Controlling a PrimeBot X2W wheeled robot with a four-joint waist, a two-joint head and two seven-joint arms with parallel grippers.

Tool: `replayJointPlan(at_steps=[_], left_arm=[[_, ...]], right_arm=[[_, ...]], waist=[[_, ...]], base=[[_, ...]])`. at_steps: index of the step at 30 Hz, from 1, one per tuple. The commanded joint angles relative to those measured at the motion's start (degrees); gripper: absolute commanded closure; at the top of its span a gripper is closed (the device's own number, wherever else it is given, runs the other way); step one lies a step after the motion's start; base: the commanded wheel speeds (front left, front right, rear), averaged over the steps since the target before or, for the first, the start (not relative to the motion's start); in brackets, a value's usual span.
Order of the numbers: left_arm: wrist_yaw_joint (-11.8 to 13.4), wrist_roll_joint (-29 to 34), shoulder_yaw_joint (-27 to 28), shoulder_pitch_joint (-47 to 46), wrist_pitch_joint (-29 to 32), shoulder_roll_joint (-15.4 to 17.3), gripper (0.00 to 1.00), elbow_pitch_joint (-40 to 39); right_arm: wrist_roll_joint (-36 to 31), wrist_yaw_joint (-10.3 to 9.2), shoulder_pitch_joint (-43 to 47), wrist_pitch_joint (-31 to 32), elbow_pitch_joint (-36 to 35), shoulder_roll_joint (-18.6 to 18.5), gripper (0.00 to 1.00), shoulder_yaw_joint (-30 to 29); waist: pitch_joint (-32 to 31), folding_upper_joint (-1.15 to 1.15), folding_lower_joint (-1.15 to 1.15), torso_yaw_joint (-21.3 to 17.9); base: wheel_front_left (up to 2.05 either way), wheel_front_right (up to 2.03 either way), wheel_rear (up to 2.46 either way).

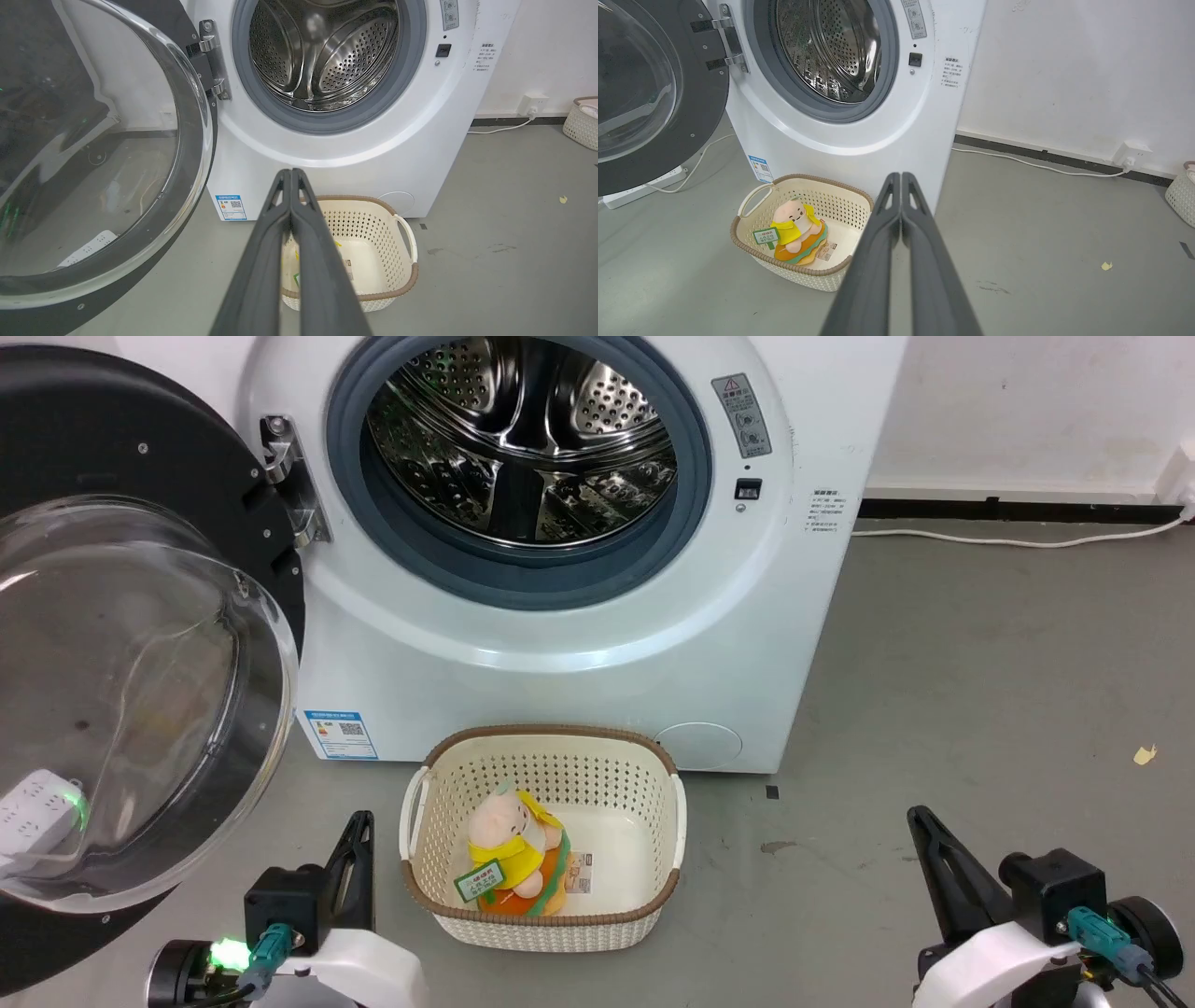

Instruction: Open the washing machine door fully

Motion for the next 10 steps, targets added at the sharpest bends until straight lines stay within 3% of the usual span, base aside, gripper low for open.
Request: replayJointPlan(at_steps=[1,10], left_arm=[[0.16,0.4,0.24,-0.89,0.1,0.04,1.0,-0.3],[0.16,0.4,0.24,-0.89,0.1,0.04,1.0,-0.3]], right_arm=[[-0.44,0.05,-0.68,0.07,-0.34,0.26,1.0,0.02],[-0.44,0.05,-0.68,0.07,-0.34,0.26,1.0,0.02]], waist=[[0.0,0.0,0.0,0.0],[0.0,0.0,0.0,0.0]], base=[[0.0,0.0,0.0],[0.0,0.0,0.0]])
